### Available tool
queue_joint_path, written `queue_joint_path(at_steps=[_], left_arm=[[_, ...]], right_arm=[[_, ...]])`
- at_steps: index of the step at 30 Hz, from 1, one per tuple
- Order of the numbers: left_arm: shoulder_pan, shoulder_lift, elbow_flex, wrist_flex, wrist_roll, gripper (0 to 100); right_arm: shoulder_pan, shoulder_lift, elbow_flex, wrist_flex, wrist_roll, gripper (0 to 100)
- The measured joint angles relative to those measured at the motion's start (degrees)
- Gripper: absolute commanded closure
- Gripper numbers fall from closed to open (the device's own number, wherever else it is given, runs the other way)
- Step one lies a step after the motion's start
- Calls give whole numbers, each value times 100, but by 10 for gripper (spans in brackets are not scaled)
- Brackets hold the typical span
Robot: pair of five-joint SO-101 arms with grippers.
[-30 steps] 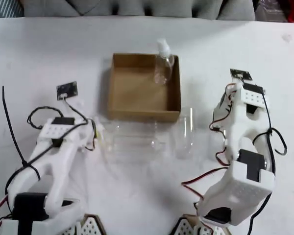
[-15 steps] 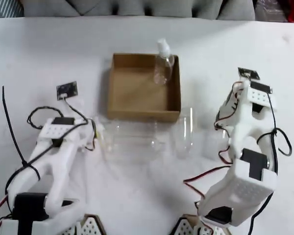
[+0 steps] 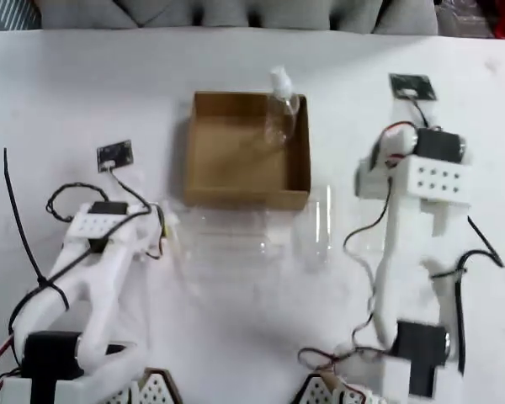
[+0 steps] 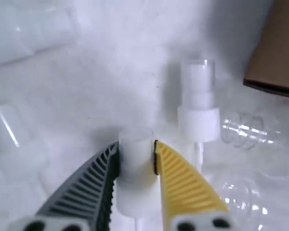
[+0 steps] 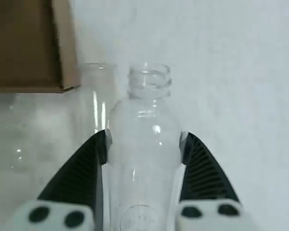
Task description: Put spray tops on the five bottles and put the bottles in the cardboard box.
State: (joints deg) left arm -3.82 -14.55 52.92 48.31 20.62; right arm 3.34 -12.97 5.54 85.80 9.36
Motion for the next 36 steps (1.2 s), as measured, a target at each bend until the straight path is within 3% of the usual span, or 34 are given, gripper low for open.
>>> queue_joint_path(at_steps=[4,11,16,26,31,36], left_arm=[[0,0,0,0,9,980],[-229,0,0,0,9,980],[-352,0,0,0,9,980],[-475,0,0,0,0,980],[-721,0,-132,0,0,980],[-1248,0,-448,0,369,980]], right_arm=[[-853,-703,0,-44,-9,982],[-2004,-1459,158,-360,-651,982],[-2488,-1908,1530,-1415,-703,982],[-2585,-3745,4457,-3789,-738,982],[-3191,-4484,5793,-5081,-738,982],[-3833,-5099,6488,-5512,-747,981]])
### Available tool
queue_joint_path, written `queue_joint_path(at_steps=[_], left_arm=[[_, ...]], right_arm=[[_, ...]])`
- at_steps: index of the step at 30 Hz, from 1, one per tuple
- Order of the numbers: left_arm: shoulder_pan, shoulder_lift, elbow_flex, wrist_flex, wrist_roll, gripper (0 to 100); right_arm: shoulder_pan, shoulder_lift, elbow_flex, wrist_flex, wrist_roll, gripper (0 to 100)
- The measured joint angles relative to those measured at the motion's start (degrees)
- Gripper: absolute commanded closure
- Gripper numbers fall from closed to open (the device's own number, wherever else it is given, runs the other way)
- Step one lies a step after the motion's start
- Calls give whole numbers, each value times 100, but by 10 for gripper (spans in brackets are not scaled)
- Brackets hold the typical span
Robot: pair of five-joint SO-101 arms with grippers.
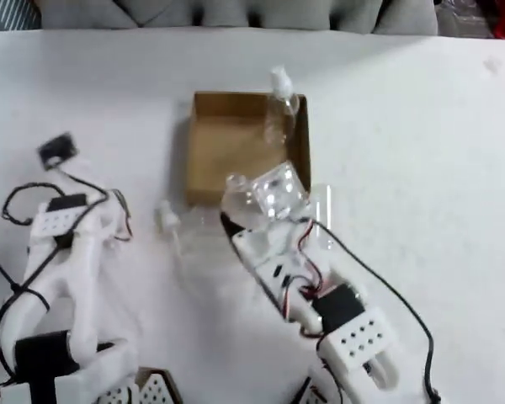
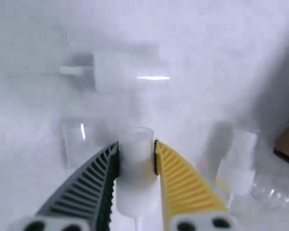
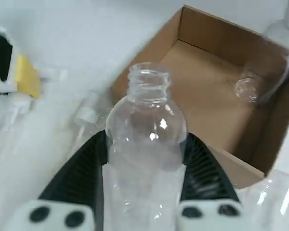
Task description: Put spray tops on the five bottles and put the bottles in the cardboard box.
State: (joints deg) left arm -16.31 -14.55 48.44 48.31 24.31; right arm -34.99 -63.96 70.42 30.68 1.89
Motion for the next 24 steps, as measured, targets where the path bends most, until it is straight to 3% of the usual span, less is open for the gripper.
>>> queue_joint_path(at_steps=[8,20,24], left_arm=[[-466,0,-879,0,985,980],[-554,0,-2479,35,2031,980],[-510,-273,-2954,571,2374,980]], right_arm=[[-905,-264,976,-1231,0,982],[-1011,-273,1284,-1881,0,982],[-1204,-290,1547,-2295,0,982]])
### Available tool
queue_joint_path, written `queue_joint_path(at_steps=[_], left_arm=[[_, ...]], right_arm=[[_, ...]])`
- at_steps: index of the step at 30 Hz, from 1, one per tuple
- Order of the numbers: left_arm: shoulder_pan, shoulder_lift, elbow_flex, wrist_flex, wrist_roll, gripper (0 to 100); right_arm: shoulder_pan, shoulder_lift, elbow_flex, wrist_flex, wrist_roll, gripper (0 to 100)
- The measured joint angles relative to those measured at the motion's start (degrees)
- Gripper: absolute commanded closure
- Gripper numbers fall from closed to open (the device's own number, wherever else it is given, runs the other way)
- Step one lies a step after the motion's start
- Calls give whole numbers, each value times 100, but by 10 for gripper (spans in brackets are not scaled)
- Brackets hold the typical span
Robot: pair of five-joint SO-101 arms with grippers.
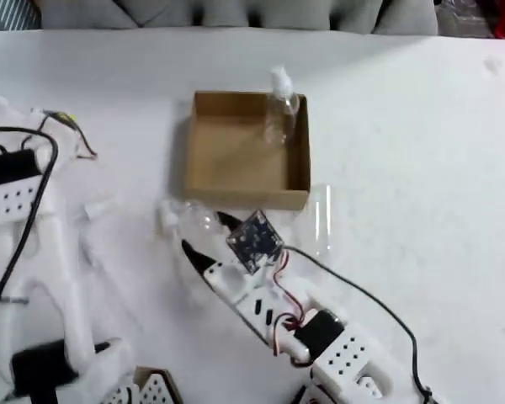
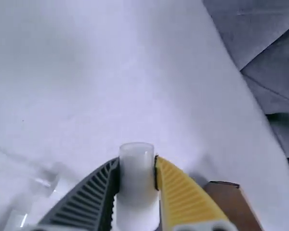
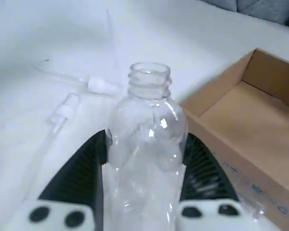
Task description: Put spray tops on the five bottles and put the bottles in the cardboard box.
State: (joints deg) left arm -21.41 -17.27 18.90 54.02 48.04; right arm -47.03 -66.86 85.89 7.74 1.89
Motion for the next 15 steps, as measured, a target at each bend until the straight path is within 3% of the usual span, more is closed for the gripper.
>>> queue_joint_path(at_steps=[15], left_arm=[[185,-3288,-193,738,114,980]], right_arm=[[-114,-9,70,-114,0,982]])
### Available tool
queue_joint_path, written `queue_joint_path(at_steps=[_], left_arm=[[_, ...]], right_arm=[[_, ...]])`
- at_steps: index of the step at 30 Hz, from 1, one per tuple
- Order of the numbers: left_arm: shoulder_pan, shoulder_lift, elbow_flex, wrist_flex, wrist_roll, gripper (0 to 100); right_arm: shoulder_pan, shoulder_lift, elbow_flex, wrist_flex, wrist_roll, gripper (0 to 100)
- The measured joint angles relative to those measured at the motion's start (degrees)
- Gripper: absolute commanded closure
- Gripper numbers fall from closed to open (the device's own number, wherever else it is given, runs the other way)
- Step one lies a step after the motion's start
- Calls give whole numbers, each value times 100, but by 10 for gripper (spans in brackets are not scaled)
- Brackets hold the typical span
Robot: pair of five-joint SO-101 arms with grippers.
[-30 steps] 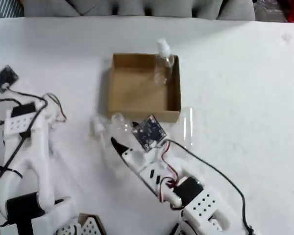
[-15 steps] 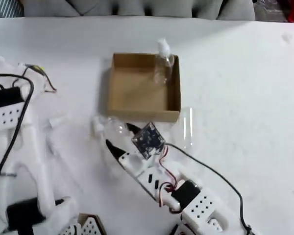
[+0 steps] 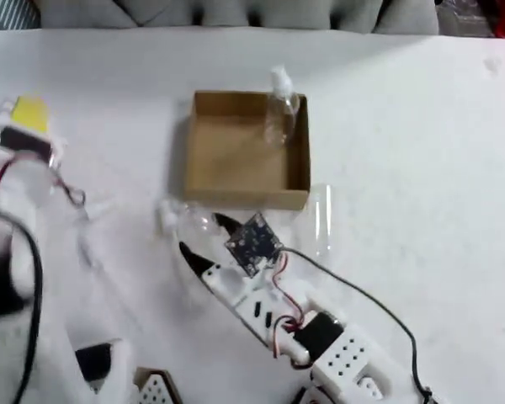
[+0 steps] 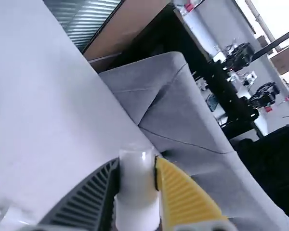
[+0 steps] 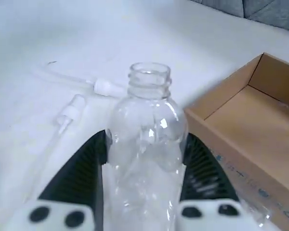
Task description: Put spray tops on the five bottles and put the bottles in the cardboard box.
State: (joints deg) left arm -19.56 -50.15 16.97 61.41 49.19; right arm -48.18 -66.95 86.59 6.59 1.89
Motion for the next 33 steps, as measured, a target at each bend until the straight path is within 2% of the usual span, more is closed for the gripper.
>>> queue_joint_path(at_steps=[5,9,16,24,33], left_arm=[[0,-914,105,352,0,980],[0,-1231,835,-9,0,980],[9,-1741,2092,-554,-88,980],[9,-2646,2145,-571,-114,980],[123,-2576,2295,-571,-246,980]], right_arm=[[-264,0,132,0,0,982],[-659,9,132,0,0,982],[-738,9,360,-413,0,982],[-756,9,457,-703,0,982],[-756,9,457,-721,0,982]])
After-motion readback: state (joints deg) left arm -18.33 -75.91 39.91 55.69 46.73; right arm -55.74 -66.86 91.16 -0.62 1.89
